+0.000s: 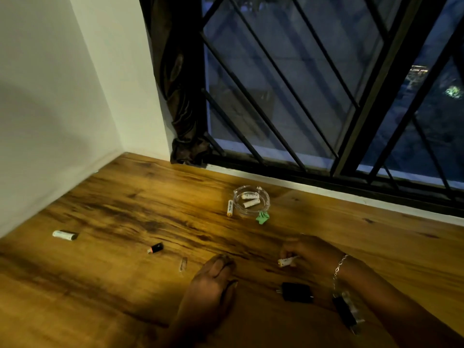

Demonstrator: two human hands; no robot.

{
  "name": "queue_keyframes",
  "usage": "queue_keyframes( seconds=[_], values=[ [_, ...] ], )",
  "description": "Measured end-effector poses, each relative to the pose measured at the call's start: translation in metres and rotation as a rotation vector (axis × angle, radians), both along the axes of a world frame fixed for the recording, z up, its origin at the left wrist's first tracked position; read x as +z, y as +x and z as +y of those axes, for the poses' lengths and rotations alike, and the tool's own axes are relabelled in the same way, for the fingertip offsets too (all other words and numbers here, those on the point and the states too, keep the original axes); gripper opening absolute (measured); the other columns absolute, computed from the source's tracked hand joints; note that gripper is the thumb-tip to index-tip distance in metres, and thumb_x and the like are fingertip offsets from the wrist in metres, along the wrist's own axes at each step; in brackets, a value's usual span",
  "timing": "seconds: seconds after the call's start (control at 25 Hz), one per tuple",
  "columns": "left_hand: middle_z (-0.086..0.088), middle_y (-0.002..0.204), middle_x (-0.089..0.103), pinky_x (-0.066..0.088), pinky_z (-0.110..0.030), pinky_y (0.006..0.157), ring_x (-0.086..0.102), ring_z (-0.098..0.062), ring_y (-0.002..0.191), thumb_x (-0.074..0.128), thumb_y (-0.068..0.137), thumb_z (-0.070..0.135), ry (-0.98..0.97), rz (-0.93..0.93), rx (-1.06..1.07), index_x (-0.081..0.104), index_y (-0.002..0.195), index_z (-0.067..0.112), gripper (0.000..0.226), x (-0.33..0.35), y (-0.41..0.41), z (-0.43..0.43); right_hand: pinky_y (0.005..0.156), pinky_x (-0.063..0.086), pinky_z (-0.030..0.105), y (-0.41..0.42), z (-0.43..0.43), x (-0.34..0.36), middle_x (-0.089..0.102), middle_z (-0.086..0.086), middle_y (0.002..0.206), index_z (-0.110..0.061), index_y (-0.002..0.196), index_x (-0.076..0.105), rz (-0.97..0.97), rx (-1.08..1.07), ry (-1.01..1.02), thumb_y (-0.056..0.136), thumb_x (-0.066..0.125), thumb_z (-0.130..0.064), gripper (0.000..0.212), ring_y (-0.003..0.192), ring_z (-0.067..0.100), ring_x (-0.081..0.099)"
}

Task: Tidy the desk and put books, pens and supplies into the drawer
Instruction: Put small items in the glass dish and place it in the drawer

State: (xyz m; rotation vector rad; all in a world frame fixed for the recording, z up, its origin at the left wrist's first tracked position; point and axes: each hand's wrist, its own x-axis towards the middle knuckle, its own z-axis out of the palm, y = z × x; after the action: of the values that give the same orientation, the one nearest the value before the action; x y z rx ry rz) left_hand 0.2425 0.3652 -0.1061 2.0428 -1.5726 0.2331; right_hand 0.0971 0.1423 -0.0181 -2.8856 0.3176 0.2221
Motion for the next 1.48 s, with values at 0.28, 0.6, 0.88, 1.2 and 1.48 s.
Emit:
queue_keyframes(
  seconds=[0.28, 0.6, 0.88, 1.2, 1.48],
  values=[
    [0.008, 0.112, 0.058, 0.04, -0.016, 0.092, 0.052, -0.007, 0.107, 0.048, 0.081, 0.038, -0.053, -0.013, -0.047, 0.051, 0.109, 0.023, 0.032, -0.003, 0.005, -0.002, 0.094, 0.04, 0.03, 0.107, -0.035, 0.023, 0.052, 0.003, 0.126, -0.019, 0.115, 0.056, -0.154, -0.118, -0.21, 0.085, 0.058, -0.008, 0.032, 0.116, 0.023, 0.049],
    [0.005, 0.112, 0.063, 0.037, -0.014, 0.097, 0.049, -0.008, 0.112, 0.045, 0.087, 0.038, -0.087, -0.02, -0.04, 0.055, 0.11, 0.02, 0.031, -0.005, 0.006, -0.001, 0.094, 0.039, 0.025, 0.137, -0.022, 0.02, 0.049, 0.004, 0.134, -0.013, 0.119, 0.058, -0.087, -0.074, -0.193, 0.091, 0.05, -0.018, 0.029, 0.122, 0.025, 0.046],
    [0.007, 0.114, 0.062, 0.047, -0.019, 0.093, 0.052, -0.009, 0.114, 0.05, 0.082, 0.036, -0.052, 0.022, -0.039, 0.055, 0.111, 0.023, 0.032, -0.001, 0.002, 0.001, 0.112, 0.016, 0.042, 0.177, 0.015, -0.004, 0.038, 0.009, 0.143, -0.016, 0.125, 0.051, 0.101, 0.099, -0.372, 0.09, 0.052, -0.031, 0.038, 0.14, 0.029, 0.021],
    [0.008, 0.113, 0.063, 0.045, -0.015, 0.092, 0.055, -0.008, 0.112, 0.049, 0.081, 0.039, -0.027, 0.018, -0.022, 0.056, 0.109, 0.024, 0.033, 0.004, 0.0, 0.002, 0.109, 0.021, 0.047, 0.183, 0.022, -0.002, 0.045, 0.013, 0.136, -0.017, 0.122, 0.052, 0.09, 0.022, -0.372, 0.091, 0.051, -0.024, 0.032, 0.133, 0.035, 0.03],
    [0.007, 0.11, 0.064, 0.049, -0.017, 0.089, 0.057, -0.009, 0.108, 0.047, 0.08, 0.041, 0.011, -0.016, -0.003, 0.06, 0.108, 0.022, 0.036, 0.007, -0.001, 0.002, 0.099, 0.042, 0.038, 0.167, -0.025, 0.016, 0.054, 0.007, 0.13, -0.019, 0.13, 0.045, -0.088, -0.238, -0.023, 0.086, 0.06, -0.015, 0.047, 0.119, 0.028, 0.051]
  ],
)
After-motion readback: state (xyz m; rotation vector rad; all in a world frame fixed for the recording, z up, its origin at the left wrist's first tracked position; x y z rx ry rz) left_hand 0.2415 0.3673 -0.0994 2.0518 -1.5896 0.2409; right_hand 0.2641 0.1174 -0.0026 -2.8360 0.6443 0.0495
